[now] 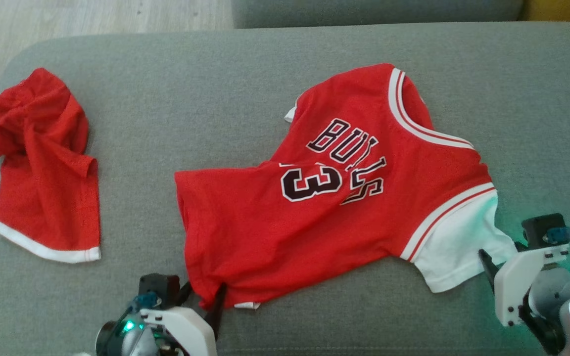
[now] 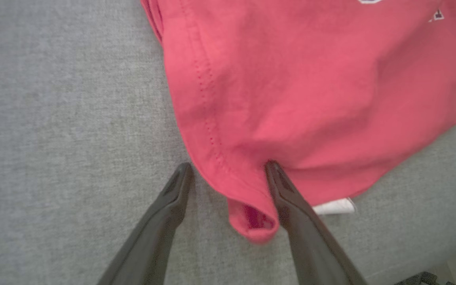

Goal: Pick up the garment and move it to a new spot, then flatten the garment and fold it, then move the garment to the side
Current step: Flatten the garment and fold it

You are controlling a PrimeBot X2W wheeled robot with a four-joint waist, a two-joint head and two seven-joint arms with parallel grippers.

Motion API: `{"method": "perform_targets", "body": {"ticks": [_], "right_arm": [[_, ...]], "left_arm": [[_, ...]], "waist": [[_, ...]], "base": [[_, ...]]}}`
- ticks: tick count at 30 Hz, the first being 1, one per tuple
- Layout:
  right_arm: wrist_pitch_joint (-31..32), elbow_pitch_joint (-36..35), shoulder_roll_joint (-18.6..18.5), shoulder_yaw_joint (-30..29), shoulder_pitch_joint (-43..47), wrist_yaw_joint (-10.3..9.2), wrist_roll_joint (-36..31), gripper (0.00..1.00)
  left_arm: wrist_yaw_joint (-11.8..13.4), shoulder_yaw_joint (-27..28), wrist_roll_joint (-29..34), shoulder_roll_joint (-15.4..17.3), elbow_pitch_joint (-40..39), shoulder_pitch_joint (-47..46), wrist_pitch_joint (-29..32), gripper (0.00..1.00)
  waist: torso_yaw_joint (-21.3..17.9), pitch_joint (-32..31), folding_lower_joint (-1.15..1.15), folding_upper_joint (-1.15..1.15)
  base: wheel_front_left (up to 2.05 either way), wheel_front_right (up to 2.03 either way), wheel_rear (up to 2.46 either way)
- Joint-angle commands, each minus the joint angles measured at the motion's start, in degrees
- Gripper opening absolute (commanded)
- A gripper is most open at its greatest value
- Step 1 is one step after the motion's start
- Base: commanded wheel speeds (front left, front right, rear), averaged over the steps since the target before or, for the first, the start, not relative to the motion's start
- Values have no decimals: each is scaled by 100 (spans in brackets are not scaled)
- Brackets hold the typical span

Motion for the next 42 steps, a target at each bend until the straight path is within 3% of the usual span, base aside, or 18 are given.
{"method": "perform_targets", "body": {"ticks": [1, 5, 6, 7, 8, 9, 13, 18, 23, 29, 30, 35, 42], "right_arm": [[25, -144, -160, 119, -214, -4, 52, 100], [171, 37, -233, 208, -284, -4, 169, 100], [221, 76, -249, 238, -291, -4, 208, 100], [273, 111, -263, 263, -296, -4, 249, 100], [312, 136, -276, 295, -296, -4, 297, 28], [326, 151, -291, 324, -292, -4, 360, 0], [309, 82, -289, 319, -248, -4, 727, 0], [178, -736, 5, -57, -24, -4, 1990, 0], [268, -2123, 289, -685, 215, -4, 3090, 0], [609, -3763, 695, -1588, 268, -4, 3914, 0], [738, -4226, 832, -1890, 191, -4, 4091, 0], [1035, -4966, 992, -2420, -127, -4, 4396, 0], [1738, -5569, 1039, -3099, -1132, -4, 4694, 0]], "left_arm": [[-7, 101, -73, -24, -54, -159, 73, 100], [-84, 1, -167, -26, -29, -168, 241, 98], [-112, -30, -194, -27, -27, -165, 288, 76], [-140, -52, -232, -27, -27, -162, 327, 46], [-159, -75, -260, -27, -22, -160, 370, 29], [-182, -109, -272, -20, -15, -159, 417, 0], [-268, -177, -423, -7, -39, -104, 578, 0], [-359, -48, -1055, -11, -733, 161, 871, 0], [-394, 245, -1802, 50, -2267, 437, 1190, 0], [-354, 651, -2656, 194, -4258, 546, 1772, 0], [-323, 758, -2943, 221, -4832, 454, 1963, 0], [-158, 949, -3506, 255, -5837, 156, 2363, 0], [259, 1193, -4148, 416, -6822, -894, 3113, 0]], "waist": [[35, 40, -1, 0], [88, 104, -1, 0], [99, 116, -1, 0], [107, 122, -1, 0], [113, 122, -1, 0], [118, 119, -1, 0], [117, 51, -1, 0], [65, -215, -1, 0], [11, -459, -1, 0], [-69, -693, -1, 0], [-90, -746, -1, 0], [-168, -790, -1, 0], [-295, -730, -1, 0]], "base": [[0, 0, 0], [0, 0, 0], [0, 0, 0], [0, 0, 0], [0, 0, 0], [0, 0, 0], [0, 0, 0], [0, 0, 0], [0, 0, 0], [0, 0, 0], [0, 0, 0], [0, 0, 0], [0, 0, 0]]}}
